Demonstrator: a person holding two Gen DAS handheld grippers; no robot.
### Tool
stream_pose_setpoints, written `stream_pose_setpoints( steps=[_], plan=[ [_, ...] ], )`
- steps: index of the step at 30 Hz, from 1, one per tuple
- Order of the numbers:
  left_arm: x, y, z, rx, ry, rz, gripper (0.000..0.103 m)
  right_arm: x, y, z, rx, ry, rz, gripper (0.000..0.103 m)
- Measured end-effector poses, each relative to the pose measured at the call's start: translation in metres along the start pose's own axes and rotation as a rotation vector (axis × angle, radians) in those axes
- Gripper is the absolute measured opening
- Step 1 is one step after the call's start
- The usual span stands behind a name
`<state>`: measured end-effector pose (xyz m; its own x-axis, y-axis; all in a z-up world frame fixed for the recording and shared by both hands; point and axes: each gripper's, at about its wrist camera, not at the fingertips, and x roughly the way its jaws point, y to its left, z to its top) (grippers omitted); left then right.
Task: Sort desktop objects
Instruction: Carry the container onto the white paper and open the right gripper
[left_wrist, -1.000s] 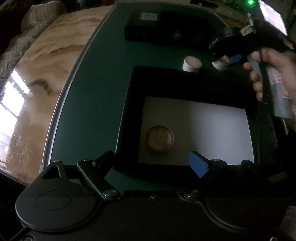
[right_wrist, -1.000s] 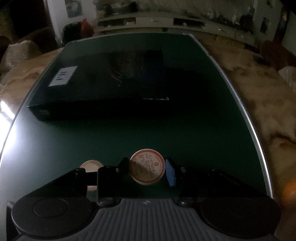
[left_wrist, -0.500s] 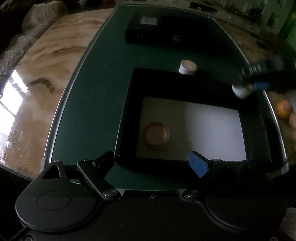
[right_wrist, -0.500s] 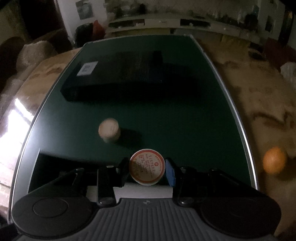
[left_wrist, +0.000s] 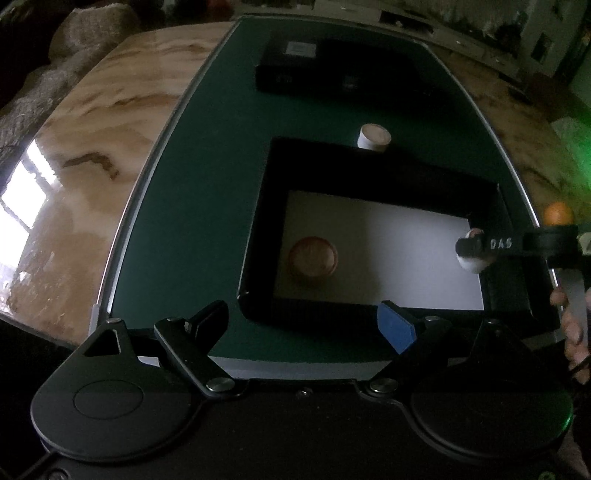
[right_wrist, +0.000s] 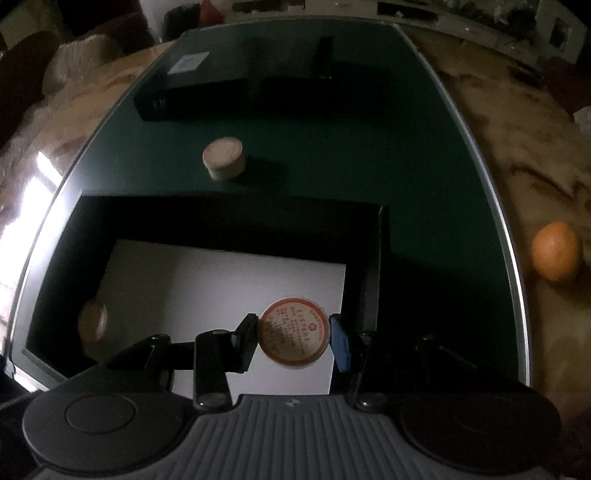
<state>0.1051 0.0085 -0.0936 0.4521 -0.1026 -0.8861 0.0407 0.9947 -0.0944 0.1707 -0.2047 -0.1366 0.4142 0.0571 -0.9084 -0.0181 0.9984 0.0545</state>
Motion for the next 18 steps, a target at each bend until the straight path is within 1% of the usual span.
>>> stream_pose_setpoints(
  steps=[4,11,15,18],
  plan=[
    [0.000,0.002,-0.001,-0.004,0.002,0.002,0.088,0.005,0.002,-0.007,-0.018,0.019,-0.017,0.045],
    [0.000,0.004,-0.001,-0.003,0.004,0.000,0.088,0.010,0.009,-0.011,-0.051,0.022,-0.045,0.045],
    [0.000,0.004,-0.001,-0.002,0.006,0.002,0.088,0.012,0.013,-0.014,-0.080,0.013,-0.074,0.045],
    [0.001,0.003,-0.001,-0.001,0.008,0.004,0.088,0.011,0.012,-0.014,-0.073,0.006,-0.070,0.045]
  ],
)
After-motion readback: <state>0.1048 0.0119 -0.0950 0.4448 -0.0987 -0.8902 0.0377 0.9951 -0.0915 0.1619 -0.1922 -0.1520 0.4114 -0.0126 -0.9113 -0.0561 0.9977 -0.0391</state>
